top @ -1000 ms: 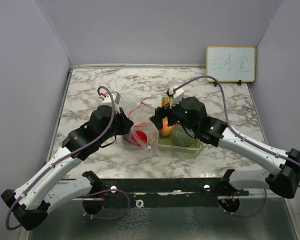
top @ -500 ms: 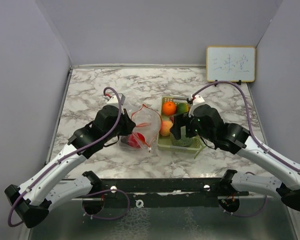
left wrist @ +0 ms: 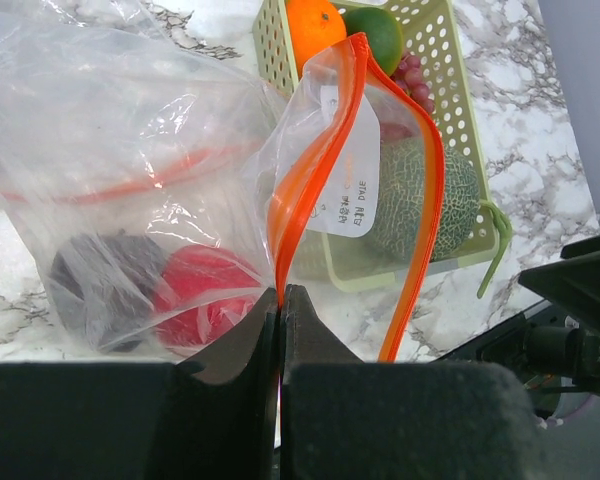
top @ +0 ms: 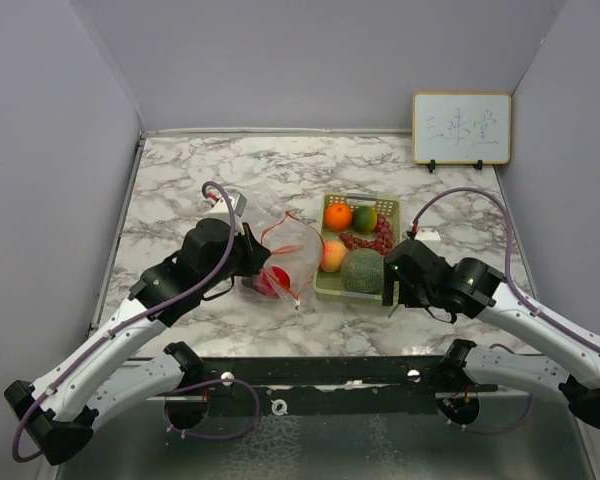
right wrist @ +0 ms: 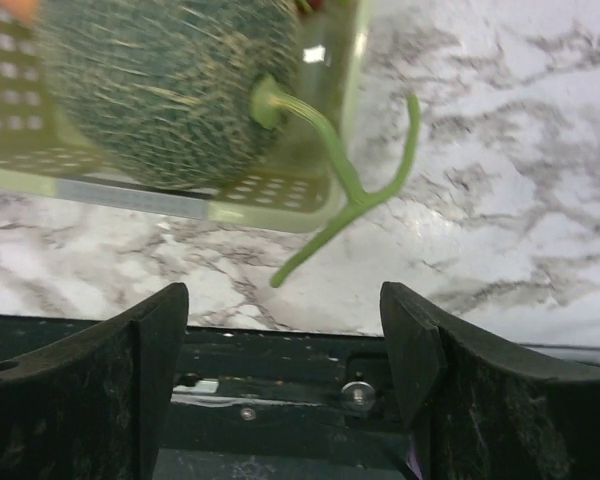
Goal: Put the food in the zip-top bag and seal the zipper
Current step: Pick up the fake fruit from the bin.
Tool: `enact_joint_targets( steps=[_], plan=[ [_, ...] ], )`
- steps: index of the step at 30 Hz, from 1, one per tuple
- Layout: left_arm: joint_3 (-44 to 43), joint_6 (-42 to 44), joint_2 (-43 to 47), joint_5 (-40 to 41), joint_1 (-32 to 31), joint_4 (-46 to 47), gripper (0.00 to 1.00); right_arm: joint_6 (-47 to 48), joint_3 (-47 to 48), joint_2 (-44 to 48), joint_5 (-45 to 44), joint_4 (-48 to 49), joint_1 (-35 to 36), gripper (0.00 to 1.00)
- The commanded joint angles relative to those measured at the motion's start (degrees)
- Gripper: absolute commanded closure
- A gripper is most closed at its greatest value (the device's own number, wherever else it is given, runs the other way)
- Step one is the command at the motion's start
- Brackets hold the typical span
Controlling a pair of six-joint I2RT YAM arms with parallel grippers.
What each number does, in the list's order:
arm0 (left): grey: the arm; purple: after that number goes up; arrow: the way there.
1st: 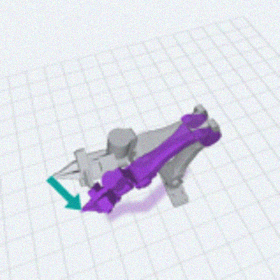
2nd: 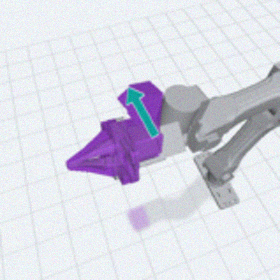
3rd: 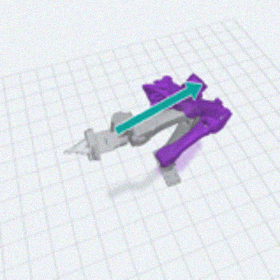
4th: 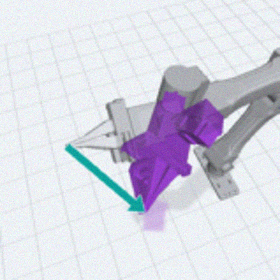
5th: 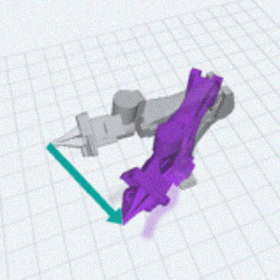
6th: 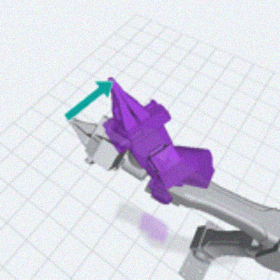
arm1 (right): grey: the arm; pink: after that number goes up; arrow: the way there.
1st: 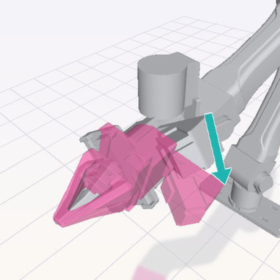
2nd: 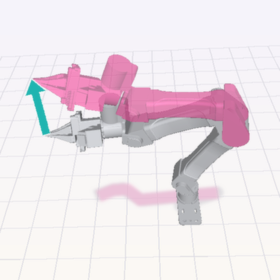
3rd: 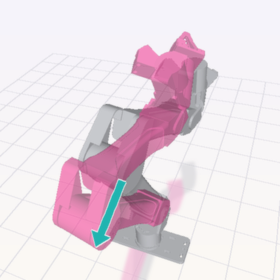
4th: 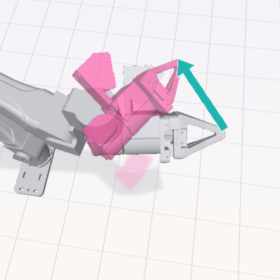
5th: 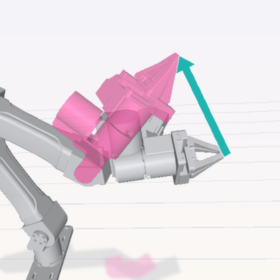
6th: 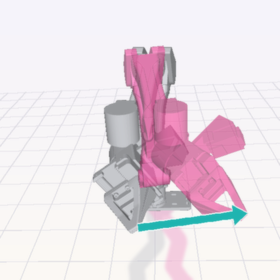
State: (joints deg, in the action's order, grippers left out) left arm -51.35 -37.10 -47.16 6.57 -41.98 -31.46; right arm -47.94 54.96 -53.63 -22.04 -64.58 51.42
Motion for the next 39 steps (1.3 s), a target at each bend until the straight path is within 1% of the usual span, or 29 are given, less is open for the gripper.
enact_joint_targets(
  steps=[1, 3, 7, 9, 10, 11, 13, 20, 22, 24, 28, 34, 39],
  plan=[
    [1.07, 0.63, 2.47, -1.89, 0.06, 2.63, 1.0, -6.97, -2.71, 0.02, -3.75, -3.2, 0.0, 0.25],
    [1.28, 0.65, 2.76, -2.22, 0.06, 2.61, 1.0, -7.47, -2.89, 0.09, -4.19, -1.21, 0.0, 0.3],
    [1.94, 0.44, 3.74, -2.72, 0.11, 2.75, 1.0, -7.15, -2.56, -1.52, -8.08, 1.0, -0.05, 0.32],
    [2.51, 0.13, 4.51, -2.66, 0.06, 3.17, 1.0, -5.99, -2.41, -2.68, -9.77, 2.78, -0.2, 0.35],
    [2.59, 0.06, 4.86, -2.67, 0.05, 3.16, 1.0, -5.36, -2.3, -3.31, -10.31, 3.74, -0.37, 0.39],
    [2.65, 0.01, 5.04, -2.73, 0.05, 3.14, 1.0, -4.76, -2.3, -3.86, -10.76, 4.61, -0.69, 0.45],
    [2.58, 0.02, 5.29, -2.66, 0.05, 2.68, 1.0, -2.5, -2.55, -5.06, -11.02, 6.88, -1.68, 0.49],
    [2.49, -0.07, 6.47, -1.8, 0.05, 1.52, 1.0, 5.56, -6.05, -6.63, -6.64, 15.0, -8.9, 0.5],
    [2.57, -0.25, 6.7, -1.64, 0.05, 1.46, 1.0, 7.24, -7.27, -6.9, -3.52, 16.98, -10.89, 0.51],
    [2.57, -0.25, 6.68, -1.52, 0.05, 1.25, 1.0, 8.34, -8.21, -7.17, -2.0, 18.25, -12.02, 0.55],
    [2.44, -0.17, 6.57, -1.26, 0.05, 0.97, 1.0, 9.82, -8.96, -6.8, 0.59, 19.55, -12.26, 0.63],
    [2.5, -0.29, 5.99, -1.76, 0.06, 1.33, 1.0, 10.17, -10.25, -5.14, 0.87, 19.77, -12.22, 0.64],
    [2.58, -0.49, 6.04, -2.13, 0.05, 1.29, 1.0, 10.31, -9.99, -7.34, -0.41, 19.75, -12.39, 0.63]
  ],
)
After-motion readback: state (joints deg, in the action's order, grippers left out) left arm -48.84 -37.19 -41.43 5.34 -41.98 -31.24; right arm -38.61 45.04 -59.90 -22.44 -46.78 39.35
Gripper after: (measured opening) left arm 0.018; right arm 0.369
